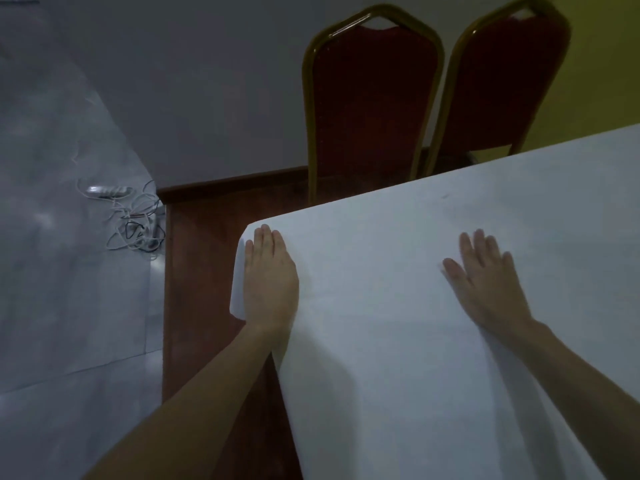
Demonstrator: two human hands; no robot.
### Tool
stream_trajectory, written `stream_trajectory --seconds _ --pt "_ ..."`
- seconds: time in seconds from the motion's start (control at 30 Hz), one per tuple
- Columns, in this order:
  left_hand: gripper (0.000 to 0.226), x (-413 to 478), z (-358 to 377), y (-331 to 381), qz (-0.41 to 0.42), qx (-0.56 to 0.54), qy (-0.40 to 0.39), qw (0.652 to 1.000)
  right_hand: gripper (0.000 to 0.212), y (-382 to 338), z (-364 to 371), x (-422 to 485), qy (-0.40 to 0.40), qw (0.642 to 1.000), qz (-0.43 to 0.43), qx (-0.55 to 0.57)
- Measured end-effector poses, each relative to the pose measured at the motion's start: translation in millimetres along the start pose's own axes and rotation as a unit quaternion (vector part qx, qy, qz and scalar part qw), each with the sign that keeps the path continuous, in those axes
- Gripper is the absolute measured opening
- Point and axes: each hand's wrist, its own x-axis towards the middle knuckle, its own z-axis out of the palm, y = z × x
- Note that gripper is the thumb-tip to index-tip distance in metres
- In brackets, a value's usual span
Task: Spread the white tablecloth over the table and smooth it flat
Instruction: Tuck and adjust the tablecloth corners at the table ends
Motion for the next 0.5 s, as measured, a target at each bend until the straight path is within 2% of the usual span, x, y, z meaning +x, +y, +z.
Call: stream_trajectory --seconds 0.07,0.17,0.23,0.3,0.4,0.5 --pt "0.047 -3 -5 2 0.001 0.002 -0.004 1.000 0.088 -19 0 -20 -0.008 1.000 -0.012 0.015" --pt "0.047 -19 -10 9 0.010 -0.021 0.002 1.000 0.086 -83 5 -66 -0.042 0.988 -0.147 0.035" --pt "0.046 -48 -12 18 0.017 -0.066 -0.006 0.998 0.072 -125 15 -98 -0.053 0.971 -0.232 0.028" --pt "0.047 -84 -16 25 0.029 -0.101 -0.030 0.994 0.059 -150 26 -123 -0.011 0.956 -0.295 -0.008" --pt "0.057 -119 -18 24 0.049 -0.077 -0.035 0.995 0.055 -145 32 -140 0.000 0.953 -0.302 0.008" --pt "0.053 -117 -13 19 0.041 -0.053 -0.025 0.997 0.057 -113 26 -143 -0.005 0.961 -0.277 0.023"
